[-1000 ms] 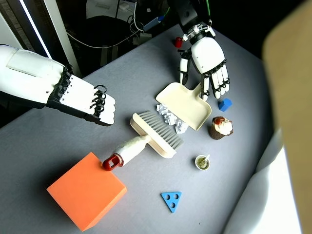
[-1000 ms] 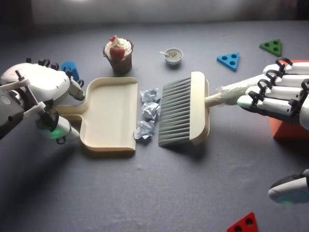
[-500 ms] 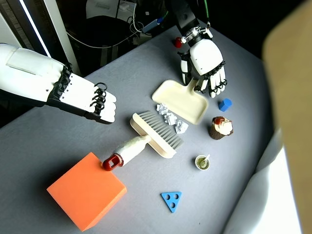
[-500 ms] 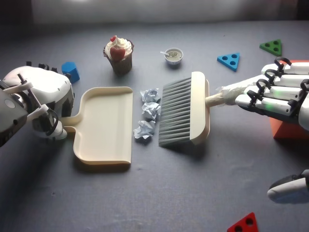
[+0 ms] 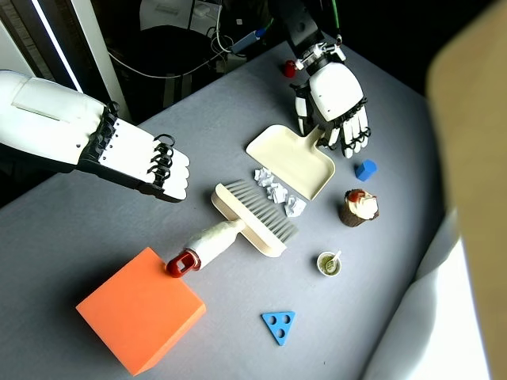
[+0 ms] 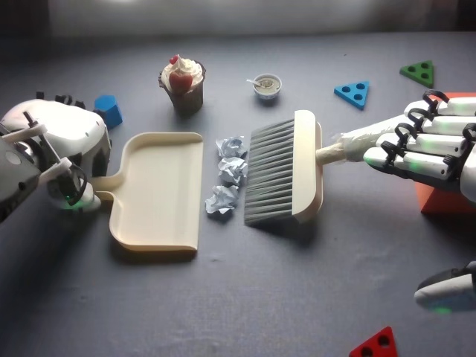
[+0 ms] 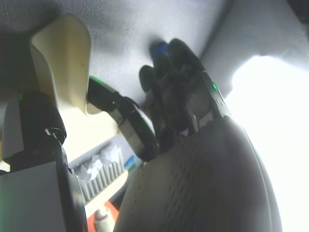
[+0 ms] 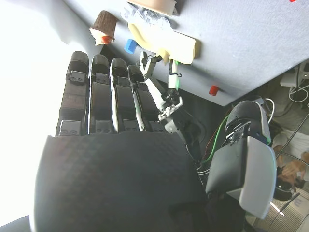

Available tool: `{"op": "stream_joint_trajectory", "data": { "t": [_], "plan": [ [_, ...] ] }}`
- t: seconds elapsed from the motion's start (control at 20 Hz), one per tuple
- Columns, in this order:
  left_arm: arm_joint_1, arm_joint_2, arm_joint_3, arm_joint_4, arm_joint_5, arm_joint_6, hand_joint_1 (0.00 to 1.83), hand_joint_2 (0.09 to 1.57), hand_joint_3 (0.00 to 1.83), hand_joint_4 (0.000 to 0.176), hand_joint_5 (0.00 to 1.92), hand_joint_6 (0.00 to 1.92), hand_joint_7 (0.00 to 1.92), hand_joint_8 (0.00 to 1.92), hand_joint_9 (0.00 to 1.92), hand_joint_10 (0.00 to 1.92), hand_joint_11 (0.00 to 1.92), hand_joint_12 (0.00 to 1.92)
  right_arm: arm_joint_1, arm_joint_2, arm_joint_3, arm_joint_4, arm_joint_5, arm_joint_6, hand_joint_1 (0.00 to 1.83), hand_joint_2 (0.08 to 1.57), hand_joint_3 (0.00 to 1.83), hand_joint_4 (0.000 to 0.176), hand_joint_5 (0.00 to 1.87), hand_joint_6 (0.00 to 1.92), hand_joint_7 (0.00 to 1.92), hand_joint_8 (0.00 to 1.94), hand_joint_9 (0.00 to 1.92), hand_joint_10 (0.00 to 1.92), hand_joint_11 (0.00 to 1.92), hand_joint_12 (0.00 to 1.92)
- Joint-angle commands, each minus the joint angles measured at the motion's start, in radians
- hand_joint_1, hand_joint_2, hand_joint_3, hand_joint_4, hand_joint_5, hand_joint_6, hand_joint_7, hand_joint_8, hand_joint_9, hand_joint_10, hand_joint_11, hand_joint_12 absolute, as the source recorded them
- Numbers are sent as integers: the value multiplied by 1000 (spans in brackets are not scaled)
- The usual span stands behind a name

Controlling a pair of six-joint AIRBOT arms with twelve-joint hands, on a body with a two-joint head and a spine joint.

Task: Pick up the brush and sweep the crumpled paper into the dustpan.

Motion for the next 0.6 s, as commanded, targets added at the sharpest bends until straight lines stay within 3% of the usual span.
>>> {"op": "stream_joint_trajectory", "data": {
  "t": [0.0,0.1,0.15,0.2,0.25,0.3,0.35,0.4,0.45,0.5,0.55],
  "plan": [
    [-16,-5,13,49,-79,3,1138,1051,0,0,1136,719,500,0,451,0,290,295,2,11,-5,-10,-124,-6,372,917,0,0,129,11,172,9,171,7,160,16],
    [-33,-10,34,61,-66,3,1121,1057,0,0,1119,749,505,0,462,1,279,354,-7,1,-14,13,-169,-66,532,875,0,0,124,6,176,9,173,8,166,16],
    [-38,-13,43,63,-60,3,1116,1055,1,12,1124,740,513,0,457,0,250,426,-4,-9,-21,78,-179,-162,566,873,0,0,102,0,163,2,162,3,157,12],
    [-47,-17,54,67,-54,3,1116,1055,1,12,1124,740,513,0,457,0,250,426,-4,-27,-28,170,-202,-285,566,873,0,0,102,0,163,2,162,3,157,12],
    [-56,-21,64,72,-52,3,1118,1053,0,10,1129,732,503,0,440,1,167,530,-7,-45,-30,225,-233,-364,604,870,0,0,85,0,158,0,168,3,175,17],
    [-62,-24,70,72,-51,3,1115,1055,0,19,1123,741,503,0,436,0,129,591,-12,-61,-31,262,-256,-410,659,862,0,0,76,0,146,0,165,2,176,16],
    [-69,-29,77,74,-50,3,1119,1048,0,18,1141,711,521,1,466,4,124,627,-18,-76,-34,297,-282,-455,704,861,0,0,69,0,132,0,152,0,162,10],
    [-73,-33,82,74,-43,3,1123,1052,1,0,1131,727,500,0,448,0,89,638,-26,-89,-38,310,-316,-495,770,854,0,0,71,1,132,1,152,1,160,8],
    [-83,-41,91,79,-34,3,1113,1055,1,22,1121,744,493,1,445,0,80,653,-48,-120,-45,330,-412,-596,811,852,0,0,62,0,125,0,145,0,155,6],
    [-87,-45,95,83,-29,3,1112,1057,1,25,1118,749,485,0,442,0,81,659,-60,-141,-47,359,-472,-656,886,844,0,0,70,4,134,4,155,4,161,8],
    [-90,-47,96,85,-23,3,1117,1058,0,8,1115,754,501,3,459,4,79,668,-71,-166,-47,390,-532,-706,934,848,0,0,76,6,129,2,150,2,156,5]
  ]
}}
